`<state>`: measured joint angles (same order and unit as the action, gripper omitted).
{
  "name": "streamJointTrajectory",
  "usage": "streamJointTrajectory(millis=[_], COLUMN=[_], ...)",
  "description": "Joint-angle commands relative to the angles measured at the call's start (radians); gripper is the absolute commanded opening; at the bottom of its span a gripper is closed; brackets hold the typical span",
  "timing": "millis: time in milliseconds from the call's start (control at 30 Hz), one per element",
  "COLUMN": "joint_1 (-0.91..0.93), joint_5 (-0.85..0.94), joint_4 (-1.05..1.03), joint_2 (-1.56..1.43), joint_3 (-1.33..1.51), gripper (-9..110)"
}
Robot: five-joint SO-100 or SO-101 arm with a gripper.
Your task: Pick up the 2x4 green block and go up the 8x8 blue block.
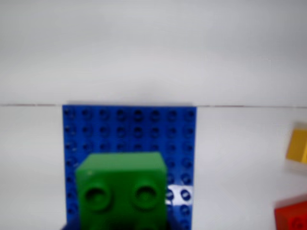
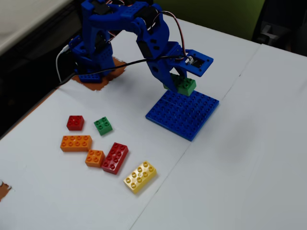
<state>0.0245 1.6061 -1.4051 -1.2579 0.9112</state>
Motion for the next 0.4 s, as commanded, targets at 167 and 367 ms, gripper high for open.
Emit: streamJointTrajectory(millis=[167,367], joint_1=[0.006,0.006], joint_5=[0.009,0.011], joint_4=[0.0,-0.003], joint_2=[-0.006,-0.008], joint_3=[-0.031,-0.031], gripper=[3,3])
